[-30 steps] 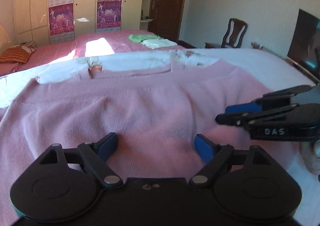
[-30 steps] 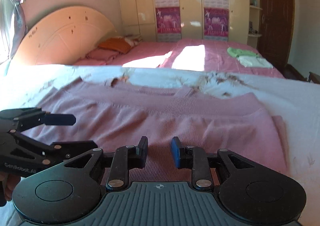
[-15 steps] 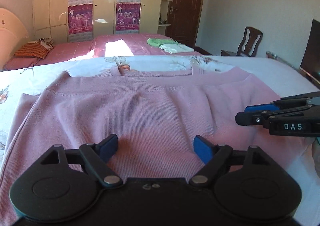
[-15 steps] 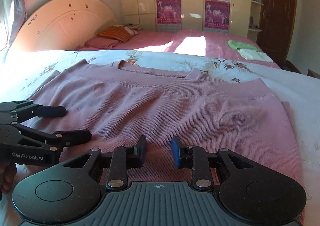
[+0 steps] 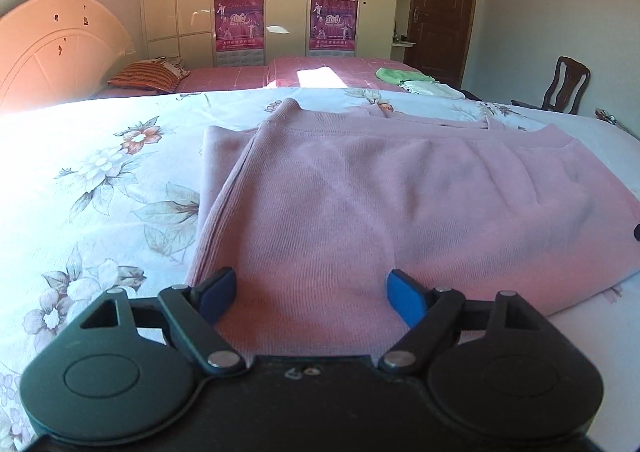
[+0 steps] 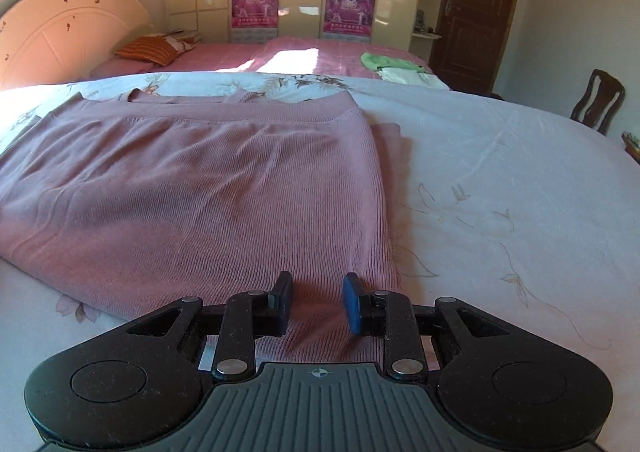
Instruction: Fold small clothes
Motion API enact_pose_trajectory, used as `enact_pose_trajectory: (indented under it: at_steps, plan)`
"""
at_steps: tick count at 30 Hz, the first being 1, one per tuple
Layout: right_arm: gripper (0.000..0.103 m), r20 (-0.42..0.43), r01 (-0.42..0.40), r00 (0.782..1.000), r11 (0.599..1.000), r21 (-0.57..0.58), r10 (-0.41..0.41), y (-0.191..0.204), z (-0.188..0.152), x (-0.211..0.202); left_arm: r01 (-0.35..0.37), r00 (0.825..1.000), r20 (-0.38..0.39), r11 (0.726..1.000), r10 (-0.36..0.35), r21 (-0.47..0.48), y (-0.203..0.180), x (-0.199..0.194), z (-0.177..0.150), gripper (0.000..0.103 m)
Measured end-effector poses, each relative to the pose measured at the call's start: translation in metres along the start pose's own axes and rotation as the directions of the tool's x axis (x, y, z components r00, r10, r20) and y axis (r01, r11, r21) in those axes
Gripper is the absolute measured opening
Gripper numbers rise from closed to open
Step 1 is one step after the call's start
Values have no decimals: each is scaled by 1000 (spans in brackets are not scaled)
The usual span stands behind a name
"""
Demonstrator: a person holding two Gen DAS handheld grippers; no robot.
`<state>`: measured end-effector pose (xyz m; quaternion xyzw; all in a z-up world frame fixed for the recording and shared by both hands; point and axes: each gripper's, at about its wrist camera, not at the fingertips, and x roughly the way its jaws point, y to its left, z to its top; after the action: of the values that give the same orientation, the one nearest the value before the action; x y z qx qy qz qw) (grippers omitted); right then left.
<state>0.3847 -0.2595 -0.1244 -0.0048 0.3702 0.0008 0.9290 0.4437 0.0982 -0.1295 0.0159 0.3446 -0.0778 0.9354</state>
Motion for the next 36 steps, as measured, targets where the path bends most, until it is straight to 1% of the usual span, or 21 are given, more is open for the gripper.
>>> enact_pose_trajectory:
  at_steps: [2, 4, 6, 7, 8, 9, 12, 14, 16, 18, 20, 21, 22, 23, 24, 25, 26, 28, 31, 34, 36]
  plan:
    - [26, 64, -52, 997, 999, -10, 53, 16, 2, -14, 47, 998, 28, 999, -47, 8, -15, -6, 1, 83]
    - [26, 75, -85, 993, 996, -30, 87, 34, 2, -16, 55, 998, 26, 998, -55, 34, -31, -5, 1, 84]
    - [26, 42, -111, 993, 993, -47, 113, 47, 0, -10, 64, 998, -6, 998, -64, 10, -36, 3, -1, 83]
    - [26, 20, -110, 994, 992, -63, 111, 51, -3, -6, 63, 998, -19, 998, -63, -6, -34, 5, -2, 83]
    - [26, -17, -89, 996, 992, -86, 87, 54, -5, 3, 60, 998, -29, 998, -61, -27, -29, 7, -5, 83]
    - [26, -47, -59, 997, 993, -98, 55, 52, -9, 7, 54, 998, -31, 998, -56, -40, -23, 5, -7, 83]
    - [26, -55, -11, 998, 998, -60, 8, 28, -18, 3, 18, 999, -39, 997, -21, -78, 1, -1, -15, 83]
    - [26, -62, 23, 998, 998, -57, -27, 12, -21, -1, 19, 999, -38, 995, -22, -95, 15, -5, -20, 83]
    - [26, -71, 7, 997, 999, -41, -10, 4, -22, -4, 34, 998, -41, 995, -38, -93, 19, -7, -19, 82]
    - [26, -73, 1, 997, 999, -39, -4, 0, -18, -7, 11, 998, -56, 997, -15, -79, 14, -8, -14, 80]
    - [26, -12, 17, 1000, 1000, -10, -18, -1, -11, -19, -7, 999, -37, 996, 3, -90, 11, -14, -9, 80]
    - [26, 5, 17, 1000, 1000, 6, -17, -2, -10, -22, -16, 999, -29, 995, 13, -98, 12, -16, -9, 81]
    - [26, 10, 20, 1000, 1000, 17, -20, -4, -10, -23, -24, 999, -41, 994, 19, -111, 13, -13, -10, 81]
    - [26, -15, 30, 999, 999, 19, -30, -5, -11, -18, -23, 998, -65, 992, 15, -124, 16, -8, -14, 80]
    - [26, -77, 55, 996, 998, 15, -54, -8, -15, -8, -14, 998, -58, 992, 7, -125, 17, -7, -17, 81]
    - [26, -81, 52, 996, 998, 23, -50, -11, -21, -3, -13, 999, -48, 994, 8, -112, 16, -6, -18, 82]
    - [26, -67, 43, 997, 999, 30, -40, -13, -22, -5, -17, 999, -49, 995, 13, -94, 14, -6, -18, 82]
    - [26, -72, 38, 997, 999, 39, -35, -15, -22, -8, -20, 998, -57, 996, 15, -85, 12, -6, -17, 82]
    - [26, -68, 36, 997, 998, 58, -32, -18, -22, -13, -16, 998, -62, 988, 6, -154, 19, -15, -12, 81]
    - [26, -12, 7, 1000, 993, 121, -5, -23, -21, -30, -17, 999, -52, 976, 6, -218, 23, -34, -13, 80]
    - [26, 13, -6, 1000, 991, 132, 4, -23, -22, -41, -3, 998, -66, 966, -14, -260, 26, -42, -18, 80]
